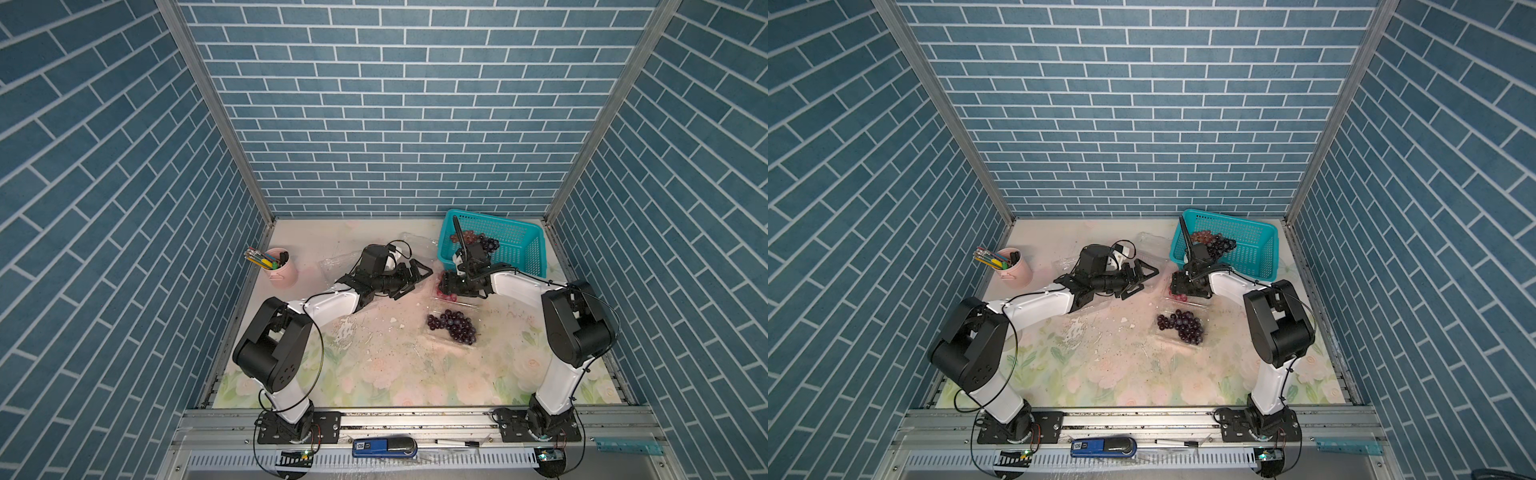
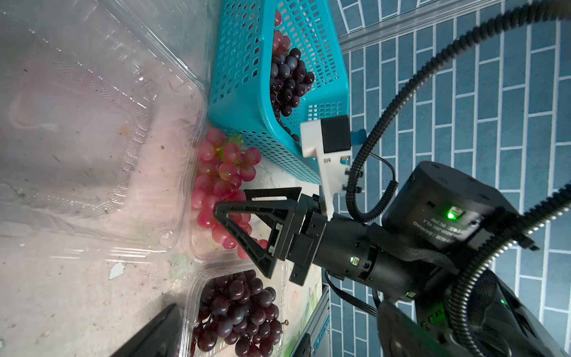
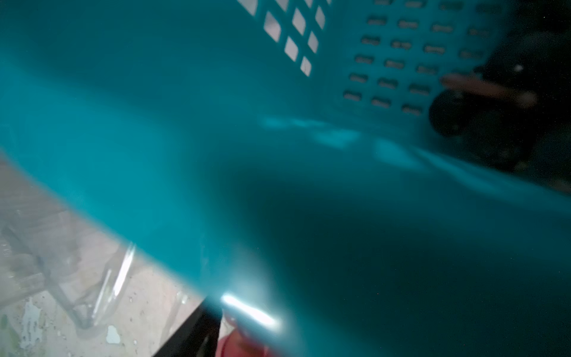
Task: Pack grapes into containers
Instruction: Pick up the grape from the packing box.
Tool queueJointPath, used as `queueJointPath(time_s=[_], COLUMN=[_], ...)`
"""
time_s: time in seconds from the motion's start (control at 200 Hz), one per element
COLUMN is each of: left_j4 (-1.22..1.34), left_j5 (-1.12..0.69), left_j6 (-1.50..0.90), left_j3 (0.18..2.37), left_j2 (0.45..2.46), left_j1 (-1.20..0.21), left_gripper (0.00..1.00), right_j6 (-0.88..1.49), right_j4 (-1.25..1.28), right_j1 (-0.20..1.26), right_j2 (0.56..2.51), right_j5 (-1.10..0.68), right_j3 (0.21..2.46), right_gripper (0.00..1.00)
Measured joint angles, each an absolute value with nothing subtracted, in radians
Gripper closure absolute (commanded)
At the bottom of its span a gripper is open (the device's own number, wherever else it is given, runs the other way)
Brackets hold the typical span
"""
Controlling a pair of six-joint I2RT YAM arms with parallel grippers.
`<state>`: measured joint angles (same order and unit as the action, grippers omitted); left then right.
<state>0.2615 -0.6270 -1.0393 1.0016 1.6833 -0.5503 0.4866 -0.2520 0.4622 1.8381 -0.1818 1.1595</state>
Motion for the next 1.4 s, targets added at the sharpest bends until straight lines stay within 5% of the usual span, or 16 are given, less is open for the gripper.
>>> queueJointPath(time_s=[0.32,1.4], left_j4=[0.262,0.257], left_j5=[-0.637,-0.649], left_j6=[-1.038,-1.016], left_j3=[1.002,1.01], left_j2=[1.684,1.713], left_j1=[-0.549,-0.548], left_gripper=[0.0,0.0], right_j6=[0.525,0.527], right_j4=[-0.192,-0.311], right_j1=[0.463,0.496], right_j2=[1.913,1.518], right_j5=[-0.207,-0.3], right_j3=[1.196,1.022], right_gripper=[0.7,0.78])
